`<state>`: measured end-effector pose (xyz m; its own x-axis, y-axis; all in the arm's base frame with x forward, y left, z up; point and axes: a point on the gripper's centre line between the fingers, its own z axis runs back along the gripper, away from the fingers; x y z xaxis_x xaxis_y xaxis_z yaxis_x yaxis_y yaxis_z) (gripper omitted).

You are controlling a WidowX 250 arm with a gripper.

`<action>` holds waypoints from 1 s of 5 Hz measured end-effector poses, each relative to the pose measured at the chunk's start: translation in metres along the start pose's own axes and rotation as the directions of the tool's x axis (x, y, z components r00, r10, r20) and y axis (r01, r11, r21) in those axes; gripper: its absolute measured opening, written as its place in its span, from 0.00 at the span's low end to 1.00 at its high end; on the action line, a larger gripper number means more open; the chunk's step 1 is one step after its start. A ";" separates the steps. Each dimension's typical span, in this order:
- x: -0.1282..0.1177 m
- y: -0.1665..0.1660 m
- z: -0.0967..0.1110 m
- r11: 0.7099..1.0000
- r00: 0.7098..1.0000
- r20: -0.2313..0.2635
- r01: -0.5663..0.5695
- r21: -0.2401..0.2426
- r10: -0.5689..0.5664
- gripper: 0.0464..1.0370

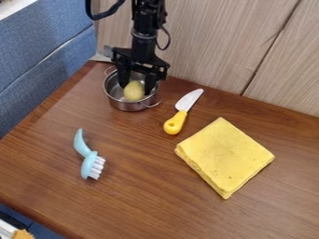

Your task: Moved the yellow object into the silver pot

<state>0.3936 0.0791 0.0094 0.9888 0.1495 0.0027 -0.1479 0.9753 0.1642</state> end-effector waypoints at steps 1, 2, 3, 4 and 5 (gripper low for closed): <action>0.000 0.001 0.000 1.000 1.000 -0.003 -0.021 0.007 0.021 0.97; -0.003 -0.001 -0.003 1.000 1.000 -0.008 -0.027 0.013 0.027 0.97; -0.002 -0.005 0.003 1.000 1.000 0.008 -0.003 0.010 0.003 0.96; 0.004 -0.015 0.027 1.000 0.997 0.068 0.018 0.006 -0.019 0.96; 0.007 -0.027 0.051 0.998 0.989 0.130 0.063 0.023 -0.065 0.96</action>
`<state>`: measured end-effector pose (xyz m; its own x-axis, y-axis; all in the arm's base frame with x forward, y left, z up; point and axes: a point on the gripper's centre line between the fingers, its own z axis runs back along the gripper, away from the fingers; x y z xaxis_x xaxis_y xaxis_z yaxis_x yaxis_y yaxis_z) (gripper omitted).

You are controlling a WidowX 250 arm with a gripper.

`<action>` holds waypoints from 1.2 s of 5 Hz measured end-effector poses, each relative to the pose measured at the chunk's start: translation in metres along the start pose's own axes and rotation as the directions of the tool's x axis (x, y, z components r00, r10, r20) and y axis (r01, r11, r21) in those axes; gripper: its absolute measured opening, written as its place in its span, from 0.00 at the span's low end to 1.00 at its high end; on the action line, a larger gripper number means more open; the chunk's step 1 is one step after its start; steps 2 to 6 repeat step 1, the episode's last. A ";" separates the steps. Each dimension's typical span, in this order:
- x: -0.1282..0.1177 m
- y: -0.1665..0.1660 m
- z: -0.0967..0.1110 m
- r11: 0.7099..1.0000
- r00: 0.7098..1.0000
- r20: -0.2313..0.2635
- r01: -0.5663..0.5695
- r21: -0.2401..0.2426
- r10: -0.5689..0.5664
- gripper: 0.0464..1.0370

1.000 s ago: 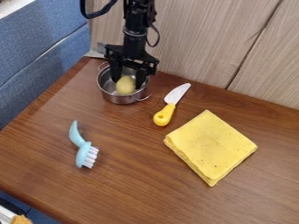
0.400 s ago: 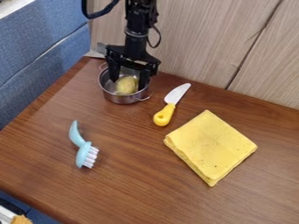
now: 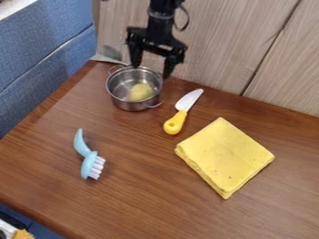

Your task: Moved the yellow object into the silver pot

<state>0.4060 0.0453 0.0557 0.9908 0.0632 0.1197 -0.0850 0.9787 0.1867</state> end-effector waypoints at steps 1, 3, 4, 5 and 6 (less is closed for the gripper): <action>0.001 -0.001 0.003 1.000 1.000 0.007 0.004 0.001 -0.004 0.96; 0.001 -0.001 0.003 1.000 1.000 0.007 0.004 0.001 -0.004 0.96; 0.001 -0.001 0.003 1.000 1.000 0.007 0.004 0.001 -0.004 0.96; 0.001 -0.001 0.003 1.000 1.000 0.007 0.004 0.001 -0.004 0.96; 0.001 -0.001 0.003 1.000 1.000 0.007 0.004 0.001 -0.004 0.96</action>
